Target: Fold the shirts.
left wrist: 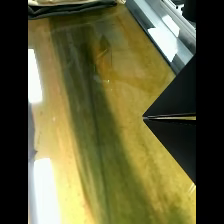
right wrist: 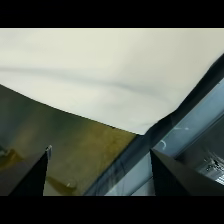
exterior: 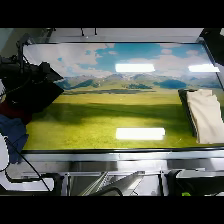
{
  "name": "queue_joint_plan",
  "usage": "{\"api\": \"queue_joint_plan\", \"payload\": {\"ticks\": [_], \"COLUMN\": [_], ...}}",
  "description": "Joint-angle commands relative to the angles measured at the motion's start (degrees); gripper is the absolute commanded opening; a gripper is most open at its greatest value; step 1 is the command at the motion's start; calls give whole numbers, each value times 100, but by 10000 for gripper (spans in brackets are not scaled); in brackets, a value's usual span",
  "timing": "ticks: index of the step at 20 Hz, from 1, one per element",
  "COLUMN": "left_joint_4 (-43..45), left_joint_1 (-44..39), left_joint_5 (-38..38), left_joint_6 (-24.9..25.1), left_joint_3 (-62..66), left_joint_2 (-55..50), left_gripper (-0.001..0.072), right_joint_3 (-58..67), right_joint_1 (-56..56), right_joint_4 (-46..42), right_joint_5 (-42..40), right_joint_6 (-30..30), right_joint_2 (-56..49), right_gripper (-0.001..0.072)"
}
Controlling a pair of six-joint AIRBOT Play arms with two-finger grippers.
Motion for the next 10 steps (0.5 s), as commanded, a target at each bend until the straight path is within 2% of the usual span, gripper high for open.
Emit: {"api": "queue_joint_plan", "payload": {"ticks": [1, 2, 4, 7, 10], "left_joint_4": [-59, -59, -35, 7, 9], "left_joint_1": [0, 0, -2, -2, -48], "left_joint_5": [35, 17, -17, 109, 291], "left_joint_6": [-4, -4, -2, 142, 389], "left_joint_3": [0, 0, -2, -435, -2076], "left_joint_2": [2, 17, 136, 778, 2017], "left_gripper": [16, 16, 15, 15, 15], "right_joint_3": [-11, -11, -11, -271, -1709], "right_joint_1": [61, 166, 649, 1971, 3460], "right_joint_4": [1292, 1906, 2470, 2092, 1652], "right_joint_5": [-452, -669, -1051, -1327, -1799], "right_joint_6": [-28, -212, -481, -988, -1403], "right_joint_2": [-11, -7, 48, 326, 1113], "right_gripper": [401, 24, 23, 22, 22]}}
